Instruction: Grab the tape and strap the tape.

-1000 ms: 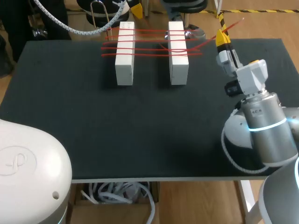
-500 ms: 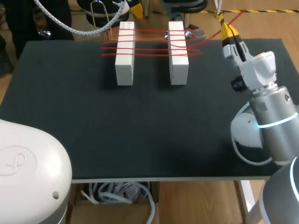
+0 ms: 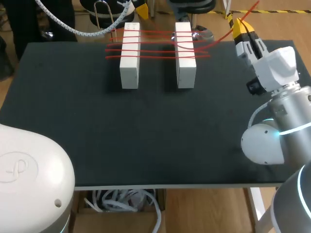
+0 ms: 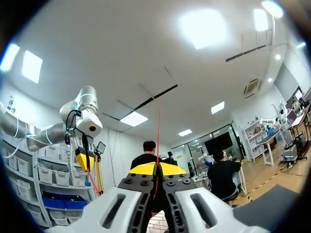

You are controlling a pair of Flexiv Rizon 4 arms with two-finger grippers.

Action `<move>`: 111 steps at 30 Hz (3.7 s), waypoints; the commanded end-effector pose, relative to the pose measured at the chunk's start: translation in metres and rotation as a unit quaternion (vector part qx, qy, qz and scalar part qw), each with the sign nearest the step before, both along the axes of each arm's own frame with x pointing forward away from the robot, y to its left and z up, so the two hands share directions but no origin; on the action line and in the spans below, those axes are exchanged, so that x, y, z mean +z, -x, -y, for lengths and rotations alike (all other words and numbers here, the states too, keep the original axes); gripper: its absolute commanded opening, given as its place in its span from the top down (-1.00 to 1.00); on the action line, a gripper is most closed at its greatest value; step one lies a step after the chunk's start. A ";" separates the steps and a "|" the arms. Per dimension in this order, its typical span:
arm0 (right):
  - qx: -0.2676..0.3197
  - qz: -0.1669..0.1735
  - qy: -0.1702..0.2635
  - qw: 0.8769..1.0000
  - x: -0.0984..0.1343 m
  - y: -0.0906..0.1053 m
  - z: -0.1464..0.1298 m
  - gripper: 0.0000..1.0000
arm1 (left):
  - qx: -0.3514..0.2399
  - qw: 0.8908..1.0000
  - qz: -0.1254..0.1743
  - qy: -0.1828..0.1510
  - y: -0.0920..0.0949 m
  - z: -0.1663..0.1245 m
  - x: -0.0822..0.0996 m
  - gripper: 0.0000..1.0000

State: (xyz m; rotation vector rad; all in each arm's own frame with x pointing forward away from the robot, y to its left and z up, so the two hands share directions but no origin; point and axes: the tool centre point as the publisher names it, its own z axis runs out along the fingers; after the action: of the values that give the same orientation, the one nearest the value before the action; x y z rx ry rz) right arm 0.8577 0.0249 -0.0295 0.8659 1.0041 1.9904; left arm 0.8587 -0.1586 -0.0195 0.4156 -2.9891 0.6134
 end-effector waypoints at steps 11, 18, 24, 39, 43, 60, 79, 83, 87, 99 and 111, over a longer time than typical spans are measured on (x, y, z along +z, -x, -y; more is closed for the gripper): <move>-0.047 -0.112 0.001 0.993 0.002 0.010 -0.018 1.00 | 0.000 1.000 0.000 -0.001 0.000 0.000 0.000 1.00; -0.047 -0.112 0.001 0.993 0.002 0.010 -0.018 1.00 | 0.000 1.000 0.000 -0.001 0.000 0.000 0.000 1.00; -0.047 -0.112 0.001 0.993 0.002 0.010 -0.018 1.00 | 0.000 1.000 0.000 -0.001 0.000 0.000 0.000 1.00; -0.113 -0.139 0.040 0.983 0.000 0.000 -0.039 1.00 | 0.000 1.000 0.000 -0.001 0.000 0.000 0.000 1.00; -0.144 -0.145 0.051 0.978 0.004 -0.002 -0.050 1.00 | 0.000 1.000 0.000 -0.001 0.000 0.000 0.000 1.00; -0.293 -0.161 0.079 0.939 0.010 0.001 -0.075 1.00 | 0.000 1.000 0.000 -0.001 0.000 0.000 0.000 1.00; -0.371 -0.159 0.093 0.910 0.012 0.003 -0.089 1.00 | 0.000 1.000 0.000 -0.001 0.000 0.000 0.000 1.00; -0.385 -0.160 0.099 0.903 0.013 0.002 -0.091 1.00 | 0.000 1.000 0.000 -0.001 0.000 0.000 0.000 1.00; -0.393 -0.157 0.110 0.899 0.013 0.001 -0.094 1.00 | 0.000 1.000 0.000 -0.001 0.000 0.000 0.000 1.00; -0.434 -0.164 0.081 0.882 0.016 -0.004 -0.092 1.00 | 0.000 1.000 0.000 -0.001 0.000 0.000 0.000 1.00; -0.445 -0.175 0.087 0.874 0.010 0.000 -0.082 1.00 | 0.000 1.000 0.000 -0.001 0.000 0.000 0.000 1.00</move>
State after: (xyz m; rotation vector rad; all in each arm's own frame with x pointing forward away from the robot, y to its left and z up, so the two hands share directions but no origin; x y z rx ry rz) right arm 0.8769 0.1093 -0.0260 1.1875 0.9532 1.1815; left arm 0.8588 -0.1585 -0.0195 0.4156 -2.9892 0.6134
